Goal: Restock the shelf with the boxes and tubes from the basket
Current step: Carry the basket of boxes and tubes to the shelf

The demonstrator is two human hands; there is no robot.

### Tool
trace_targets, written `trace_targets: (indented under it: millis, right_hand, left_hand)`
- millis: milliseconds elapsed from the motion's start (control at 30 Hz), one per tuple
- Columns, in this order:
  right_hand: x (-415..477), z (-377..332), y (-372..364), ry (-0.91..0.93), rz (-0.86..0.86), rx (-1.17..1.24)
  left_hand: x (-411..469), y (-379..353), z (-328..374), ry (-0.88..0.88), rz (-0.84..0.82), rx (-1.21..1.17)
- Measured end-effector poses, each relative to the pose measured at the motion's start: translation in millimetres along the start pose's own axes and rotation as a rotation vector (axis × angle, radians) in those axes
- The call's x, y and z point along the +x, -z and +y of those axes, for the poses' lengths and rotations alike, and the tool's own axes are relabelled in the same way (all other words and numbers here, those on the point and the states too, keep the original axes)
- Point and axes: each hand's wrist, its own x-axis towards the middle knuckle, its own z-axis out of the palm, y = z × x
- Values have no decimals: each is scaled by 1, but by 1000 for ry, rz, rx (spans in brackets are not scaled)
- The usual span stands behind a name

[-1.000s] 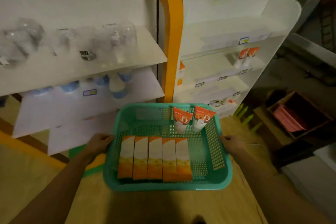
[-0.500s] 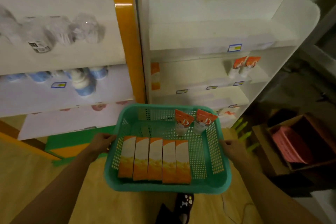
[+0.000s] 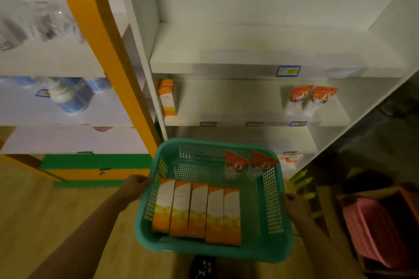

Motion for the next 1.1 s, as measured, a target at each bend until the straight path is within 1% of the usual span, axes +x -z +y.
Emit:
trace_targets:
  millis: [133,300,500,700,900,1100]
  right_hand:
    - [45,23,-5,6,-29,11]
    - [110,61,-45,43,-54,18]
    - [187,106,-122,28,-74,68]
    - [270,158,-211,52,-92,26]
    - [341,199,-288,23,-90,30]
    - [390,229,-342,22,-64,48]
  left_hand:
    - [17,-43,-15,23,60,-14]
    - [70,-97,-59,60,130,-36]
    - [158,-149,-131,45,132,-4]
    - [239,-204,-200,28,166,-1]
    - [317,-252,-265,33,144,49]
    - [379,-288,-312,61,124,121]
